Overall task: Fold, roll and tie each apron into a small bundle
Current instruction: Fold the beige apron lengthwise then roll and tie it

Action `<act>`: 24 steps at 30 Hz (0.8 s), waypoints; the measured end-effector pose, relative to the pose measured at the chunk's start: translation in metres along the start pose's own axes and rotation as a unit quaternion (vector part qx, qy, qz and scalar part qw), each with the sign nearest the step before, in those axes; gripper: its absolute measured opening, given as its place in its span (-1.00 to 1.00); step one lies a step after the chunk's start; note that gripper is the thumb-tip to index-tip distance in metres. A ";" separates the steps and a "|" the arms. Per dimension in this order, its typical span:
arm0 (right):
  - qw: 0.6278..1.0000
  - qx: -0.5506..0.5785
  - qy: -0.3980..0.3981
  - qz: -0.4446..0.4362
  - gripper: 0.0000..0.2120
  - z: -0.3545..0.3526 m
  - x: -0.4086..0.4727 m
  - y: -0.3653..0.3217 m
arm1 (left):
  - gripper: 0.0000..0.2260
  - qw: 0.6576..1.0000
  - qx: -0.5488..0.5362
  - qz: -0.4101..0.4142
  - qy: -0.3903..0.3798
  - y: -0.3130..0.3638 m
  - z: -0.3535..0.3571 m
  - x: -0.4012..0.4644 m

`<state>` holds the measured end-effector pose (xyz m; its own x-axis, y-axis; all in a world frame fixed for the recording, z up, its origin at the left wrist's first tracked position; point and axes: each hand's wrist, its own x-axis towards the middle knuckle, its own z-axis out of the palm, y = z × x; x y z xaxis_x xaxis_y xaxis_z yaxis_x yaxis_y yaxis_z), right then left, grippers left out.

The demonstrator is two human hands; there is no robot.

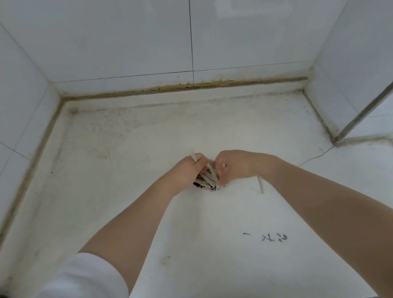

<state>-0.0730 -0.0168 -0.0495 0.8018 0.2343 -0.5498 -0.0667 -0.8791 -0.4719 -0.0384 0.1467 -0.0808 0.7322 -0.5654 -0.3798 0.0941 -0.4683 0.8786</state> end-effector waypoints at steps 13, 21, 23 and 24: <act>0.991 0.015 0.136 -0.005 -0.79 0.001 0.010 0.011 | -0.97 0.985 0.116 0.110 0.061 0.009 0.009 0.006; 0.901 0.410 0.124 0.064 -0.74 0.005 -0.004 0.021 | -0.94 0.988 0.111 0.090 0.050 -0.005 0.033 0.012; 0.849 0.504 0.157 0.028 -0.70 0.000 -0.006 0.023 | -0.97 0.981 0.154 0.107 0.041 -0.010 0.037 0.012; 0.825 0.542 0.158 0.002 -0.71 -0.003 -0.007 0.023 | -0.96 0.979 0.165 0.113 0.037 -0.011 0.039 0.012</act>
<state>-0.0783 -0.0398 -0.0548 0.9035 -0.0386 -0.4269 -0.4250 0.0490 -0.9039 -0.0570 0.1188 -0.1062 0.7575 -0.6345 -0.1537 -0.2899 -0.5378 0.7917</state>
